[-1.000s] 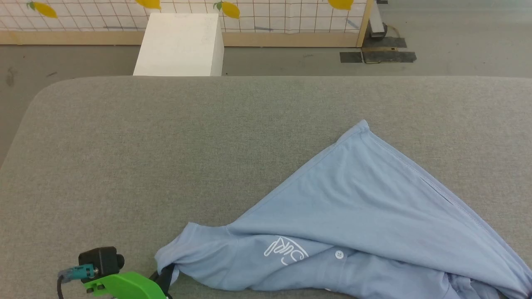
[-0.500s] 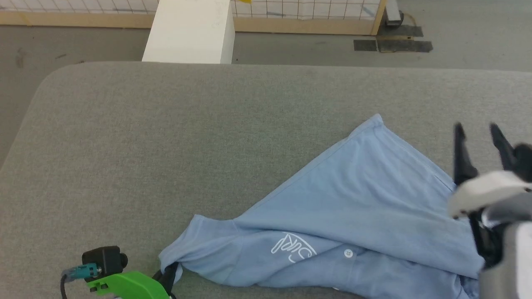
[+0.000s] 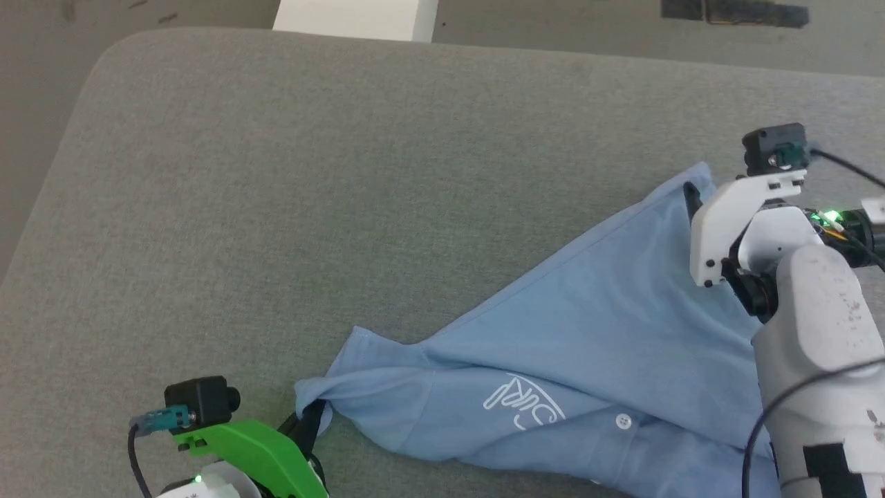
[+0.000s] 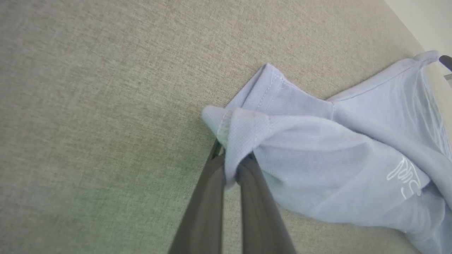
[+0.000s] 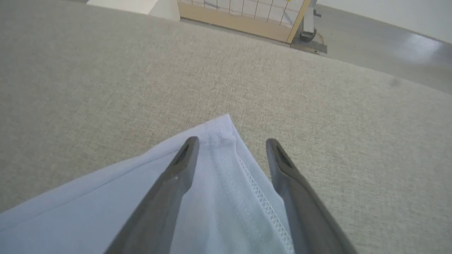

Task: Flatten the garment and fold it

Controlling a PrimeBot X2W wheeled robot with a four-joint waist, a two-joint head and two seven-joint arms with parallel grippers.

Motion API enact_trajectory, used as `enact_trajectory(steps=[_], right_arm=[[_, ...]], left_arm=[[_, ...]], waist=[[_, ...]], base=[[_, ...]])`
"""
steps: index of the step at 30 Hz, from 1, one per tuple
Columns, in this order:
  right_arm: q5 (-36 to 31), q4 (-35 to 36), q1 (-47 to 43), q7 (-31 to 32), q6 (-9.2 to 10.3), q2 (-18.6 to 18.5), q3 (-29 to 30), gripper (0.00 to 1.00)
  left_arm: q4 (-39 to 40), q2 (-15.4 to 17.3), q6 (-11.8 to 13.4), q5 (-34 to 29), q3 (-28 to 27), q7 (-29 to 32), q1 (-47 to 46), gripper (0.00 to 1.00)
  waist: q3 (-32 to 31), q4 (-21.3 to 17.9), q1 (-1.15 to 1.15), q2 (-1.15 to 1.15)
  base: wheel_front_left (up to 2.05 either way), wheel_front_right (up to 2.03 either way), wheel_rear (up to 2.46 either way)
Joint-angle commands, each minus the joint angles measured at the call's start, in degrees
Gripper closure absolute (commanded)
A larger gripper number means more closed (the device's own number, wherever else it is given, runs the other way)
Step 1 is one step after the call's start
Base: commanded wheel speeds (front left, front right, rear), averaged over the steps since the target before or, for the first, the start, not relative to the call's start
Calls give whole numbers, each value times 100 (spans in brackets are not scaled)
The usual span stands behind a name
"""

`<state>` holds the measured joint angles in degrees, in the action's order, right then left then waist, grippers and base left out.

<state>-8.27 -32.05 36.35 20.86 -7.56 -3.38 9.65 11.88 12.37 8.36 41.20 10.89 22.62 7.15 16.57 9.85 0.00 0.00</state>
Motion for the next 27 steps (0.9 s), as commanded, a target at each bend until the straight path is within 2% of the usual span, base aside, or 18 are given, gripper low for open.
enact_trajectory(steps=[1, 6, 7, 8, 9, 11, 13, 14, 17, 22, 27], right_arm=[[-121, -176, 183, 293, 8, -26, 10, 0], [-417, -602, 722, 1047, 8, -101, -95, 0], [-460, -682, 811, 1175, 8, -123, -125, 9], [-493, -750, 886, 1271, 8, -147, -161, 43], [-520, -809, 943, 1341, 8, -171, -203, 66], [-517, -877, 1016, 1363, 8, -206, -269, 100], [-425, -902, 1028, 1267, 8, -209, -273, 100], [-227, -820, 913, 848, 8, -198, -271, 100], [32, -608, 564, 151, 8, -178, -339, 100], [591, -8, -323, -729, 8, -100, -413, 100], [1263, 1015, -1525, -967, 8, 3, -278, 100]], left_arm=[[-34, -38, -43, 20, 18, -31, -126, 100], [-141, -61, -94, 21, 62, -70, -219, 100], [-157, -69, -101, 24, 72, -78, -234, 100], [-174, -76, -108, 24, 83, -84, -250, 100], [-190, -81, -115, 25, 95, -88, -264, 100], [-222, -82, -124, 20, 112, -94, -283, 100], [-256, -78, -118, 14, 116, -99, -282, 100], [-286, -58, -105, 5, 115, -101, -249, 100], [-279, -32, -85, 1, 87, -129, -182, 100], [-167, 60, -30, -27, -30, -222, 14, 100], [19, 127, 14, -40, -198, -392, 180, 100]], waist=[[243, 239, 0, 0], [340, 311, 0, 0], [355, 317, 0, 0], [363, 322, 0, 0], [366, 324, 0, 0], [348, 317, 0, 0], [292, 293, 0, 0], [148, 237, 0, 0], [-100, 136, 0, 0], [-509, -128, 0, 0], [-790, -473, 0, 0]], base=[[0, 0, 0], [0, 0, 0], [0, 0, 0], [0, 0, 0], [0, 0, 0], [0, 0, 0], [0, 0, 0], [0, 0, 0], [0, 0, 0], [0, 0, 0], [0, 0, 0]])
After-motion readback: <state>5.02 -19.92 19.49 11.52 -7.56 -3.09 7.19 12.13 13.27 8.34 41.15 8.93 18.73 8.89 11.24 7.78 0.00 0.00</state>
